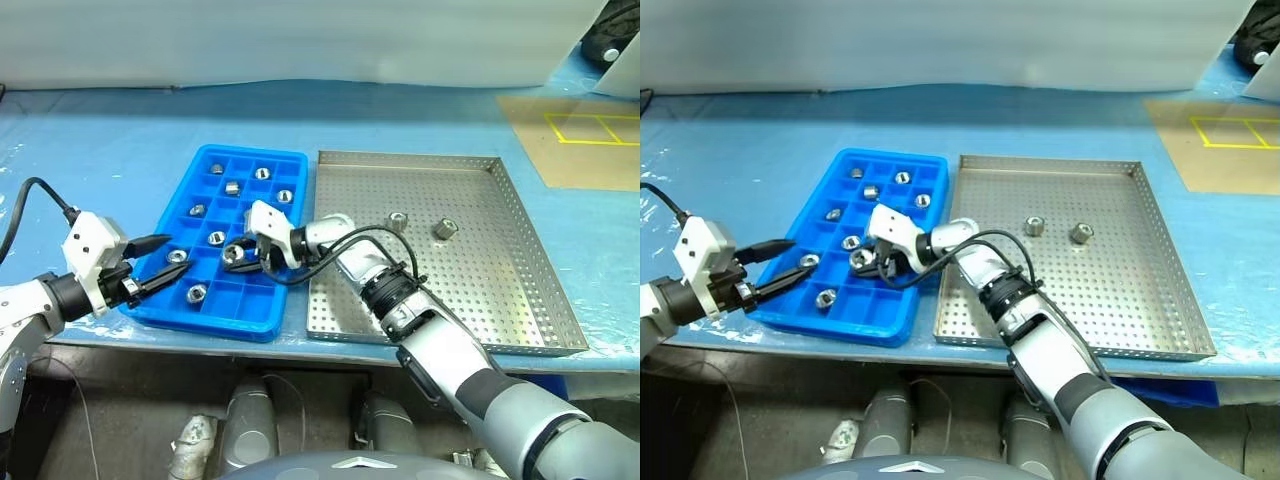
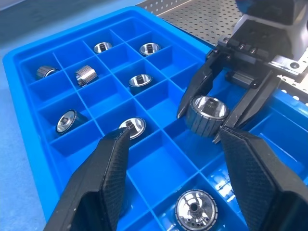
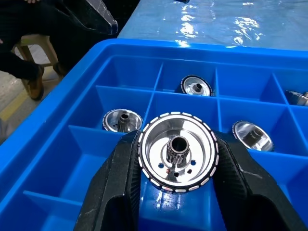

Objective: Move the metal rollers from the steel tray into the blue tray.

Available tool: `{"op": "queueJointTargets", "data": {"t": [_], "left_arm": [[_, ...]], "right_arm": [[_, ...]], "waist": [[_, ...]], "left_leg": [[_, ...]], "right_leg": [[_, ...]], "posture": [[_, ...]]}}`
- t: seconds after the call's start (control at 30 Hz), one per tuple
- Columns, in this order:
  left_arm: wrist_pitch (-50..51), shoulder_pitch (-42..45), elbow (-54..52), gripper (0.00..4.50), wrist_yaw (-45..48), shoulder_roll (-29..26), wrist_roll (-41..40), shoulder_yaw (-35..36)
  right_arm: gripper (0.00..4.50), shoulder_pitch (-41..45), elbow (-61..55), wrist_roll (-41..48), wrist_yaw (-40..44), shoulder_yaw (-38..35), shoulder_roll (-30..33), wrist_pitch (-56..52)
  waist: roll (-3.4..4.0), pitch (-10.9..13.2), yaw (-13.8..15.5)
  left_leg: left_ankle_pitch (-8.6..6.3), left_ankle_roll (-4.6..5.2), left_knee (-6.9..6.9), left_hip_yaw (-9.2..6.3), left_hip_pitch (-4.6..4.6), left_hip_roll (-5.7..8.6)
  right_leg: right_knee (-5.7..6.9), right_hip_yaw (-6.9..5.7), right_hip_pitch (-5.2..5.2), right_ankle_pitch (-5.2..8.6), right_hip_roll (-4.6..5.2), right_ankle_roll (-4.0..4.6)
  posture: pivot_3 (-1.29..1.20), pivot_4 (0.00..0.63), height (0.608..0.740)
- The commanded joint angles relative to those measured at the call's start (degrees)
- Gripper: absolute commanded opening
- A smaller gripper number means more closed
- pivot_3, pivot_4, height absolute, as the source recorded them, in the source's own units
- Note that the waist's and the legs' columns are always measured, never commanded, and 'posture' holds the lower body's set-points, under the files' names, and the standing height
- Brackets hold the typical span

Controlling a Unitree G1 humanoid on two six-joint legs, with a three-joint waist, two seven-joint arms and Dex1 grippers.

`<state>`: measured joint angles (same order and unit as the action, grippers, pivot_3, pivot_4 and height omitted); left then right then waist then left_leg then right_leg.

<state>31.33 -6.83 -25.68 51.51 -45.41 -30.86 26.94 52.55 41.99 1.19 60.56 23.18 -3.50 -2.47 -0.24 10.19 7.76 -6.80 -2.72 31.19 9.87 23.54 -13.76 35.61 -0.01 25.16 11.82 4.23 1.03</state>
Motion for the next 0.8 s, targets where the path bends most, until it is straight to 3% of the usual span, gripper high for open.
{"op": "queueJointTargets", "data": {"t": [0.03,0.23,0.27,0.47,0.67,0.8], "left_arm": [[0.39,-1.46,-2.68,3.12,-0.66,-0.01,-1.63,1.44],[0.43,-2.30,-3.30,3.12,-1.43,-0.16,-2.27,1.42],[0.46,-2.16,-3.26,3.12,-1.52,-0.25,-2.39,1.32],[-0.02,0.13,-1.94,3.12,-1.22,-0.97,-2.53,-0.37],[-1.03,6.67,1.55,3.12,0.12,-0.82,-1.90,-5.72],[-3.61,16.27,7.77,3.12,1.86,1.62,0.32,-14.31]], "right_arm": [[1.63,0.64,0.27,-0.17,0.19,-0.42,-1.30,1.39],[1.63,1.27,2.49,-1.30,-1.36,-1.13,-1.70,3.46],[2.35,1.36,2.84,-1.28,-1.45,-1.37,-1.70,3.38],[4.29,1.87,2.92,-1.44,-4.43,-3.16,-1.39,2.38],[4.29,4.03,2.32,0.39,-11.29,-9.27,1.48,1.50],[4.29,3.89,-1.46,2.17,-16.61,-15.35,6.17,-0.87]], "waist": [[-0.01,0.00,0.06],[-0.01,-0.01,0.24],[-0.01,-0.01,0.37],[-0.01,-0.01,0.91],[-0.01,-0.01,0.89],[-0.02,-0.01,0.79]], "left_leg": [[0.00,0.00,-0.01,0.00,0.00,0.00],[0.01,-0.02,-0.08,-0.01,0.00,0.00],[0.01,-0.02,-0.08,-0.01,-0.01,0.00],[0.02,-0.03,-0.08,-0.01,-0.02,0.00],[0.05,-0.09,-0.03,-0.01,-0.02,0.03],[0.09,-0.14,0.00,0.00,-0.02,0.03]], "right_leg": [[0.00,0.00,0.01,0.00,0.00,0.00],[0.00,0.00,0.03,0.01,-0.01,0.01],[0.00,0.00,0.03,0.01,-0.01,0.01],[0.02,0.00,0.03,0.02,-0.01,-0.01],[0.08,0.02,0.02,0.01,0.00,-0.01],[0.15,0.01,0.01,0.00,-0.01,0.01]], "posture": [[0.31,0.150,0.740],[0.32,0.150,0.740],[0.31,0.150,0.740],[0.28,0.150,0.740],[0.18,0.150,0.740],[0.08,0.150,0.740]]}}
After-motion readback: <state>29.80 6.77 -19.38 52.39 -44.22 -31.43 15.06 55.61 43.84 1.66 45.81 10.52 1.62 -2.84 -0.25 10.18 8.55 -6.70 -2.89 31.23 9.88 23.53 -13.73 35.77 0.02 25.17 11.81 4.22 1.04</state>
